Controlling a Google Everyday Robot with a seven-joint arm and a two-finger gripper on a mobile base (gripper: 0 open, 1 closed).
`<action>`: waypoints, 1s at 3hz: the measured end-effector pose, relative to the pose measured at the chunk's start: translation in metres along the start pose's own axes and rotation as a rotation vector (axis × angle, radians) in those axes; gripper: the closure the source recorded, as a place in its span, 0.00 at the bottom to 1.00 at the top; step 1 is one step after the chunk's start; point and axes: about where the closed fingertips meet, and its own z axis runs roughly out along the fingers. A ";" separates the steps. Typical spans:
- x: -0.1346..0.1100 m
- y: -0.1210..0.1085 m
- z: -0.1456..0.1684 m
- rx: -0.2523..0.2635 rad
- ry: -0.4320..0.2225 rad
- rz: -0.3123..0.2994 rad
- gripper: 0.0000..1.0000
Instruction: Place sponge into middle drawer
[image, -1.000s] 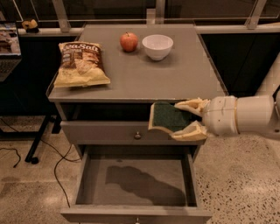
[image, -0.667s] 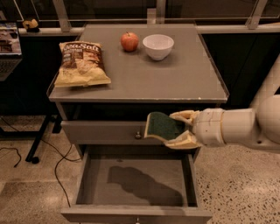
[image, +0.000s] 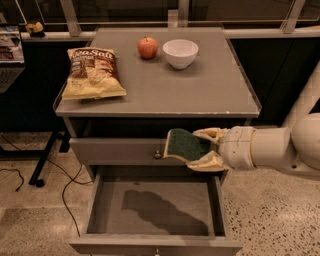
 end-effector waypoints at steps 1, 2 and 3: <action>0.024 0.009 0.021 0.017 -0.022 0.034 1.00; 0.060 0.020 0.053 0.013 -0.038 0.083 1.00; 0.097 0.036 0.079 -0.006 -0.034 0.120 1.00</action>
Offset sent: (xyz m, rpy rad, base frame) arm 0.0304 0.0017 -0.1441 0.1243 0.0843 -0.0679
